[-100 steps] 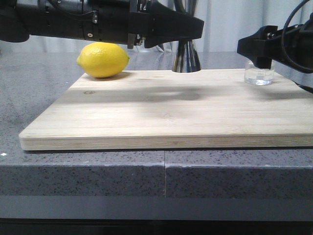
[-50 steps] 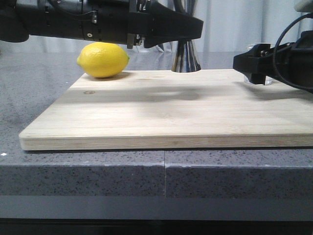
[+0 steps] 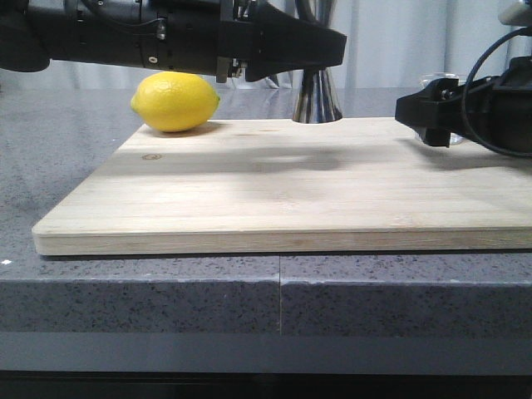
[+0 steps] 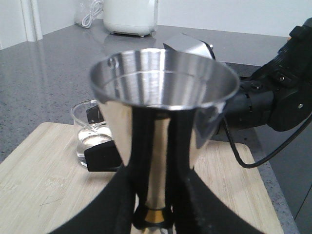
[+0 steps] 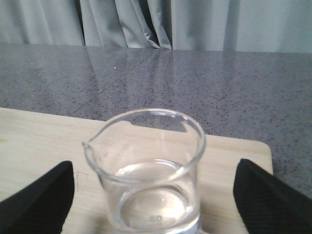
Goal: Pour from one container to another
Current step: 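Close the right gripper around the glass beaker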
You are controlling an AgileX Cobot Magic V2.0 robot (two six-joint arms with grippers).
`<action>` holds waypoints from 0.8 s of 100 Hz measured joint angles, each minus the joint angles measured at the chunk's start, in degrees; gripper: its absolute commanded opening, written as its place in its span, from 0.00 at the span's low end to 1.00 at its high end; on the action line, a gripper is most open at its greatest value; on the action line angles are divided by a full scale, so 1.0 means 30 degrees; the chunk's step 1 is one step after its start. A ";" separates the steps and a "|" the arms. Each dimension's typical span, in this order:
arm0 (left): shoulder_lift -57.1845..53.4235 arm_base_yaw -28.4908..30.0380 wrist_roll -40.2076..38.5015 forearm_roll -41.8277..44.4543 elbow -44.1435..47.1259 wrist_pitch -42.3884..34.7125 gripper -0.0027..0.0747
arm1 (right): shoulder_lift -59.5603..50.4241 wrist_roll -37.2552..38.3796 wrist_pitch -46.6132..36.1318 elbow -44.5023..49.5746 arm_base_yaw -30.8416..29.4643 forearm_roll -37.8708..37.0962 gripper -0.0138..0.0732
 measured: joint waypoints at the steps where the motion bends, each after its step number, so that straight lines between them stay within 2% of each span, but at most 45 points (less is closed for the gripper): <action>1: 0.0000 0.0000 0.0000 0.0000 0.0000 0.0000 0.11 | 0.0000 0.0000 0.0000 0.0000 0.0000 0.0000 0.81; 11: 0.0000 0.0000 0.0000 0.0000 0.0000 0.0000 0.11 | 0.0000 0.0000 0.0000 0.0000 0.0000 0.0000 0.79; 80: 0.0000 0.0000 0.0000 0.0000 0.0000 0.0000 0.11 | 0.0000 0.0000 -0.0014 0.0000 0.0000 0.0000 0.78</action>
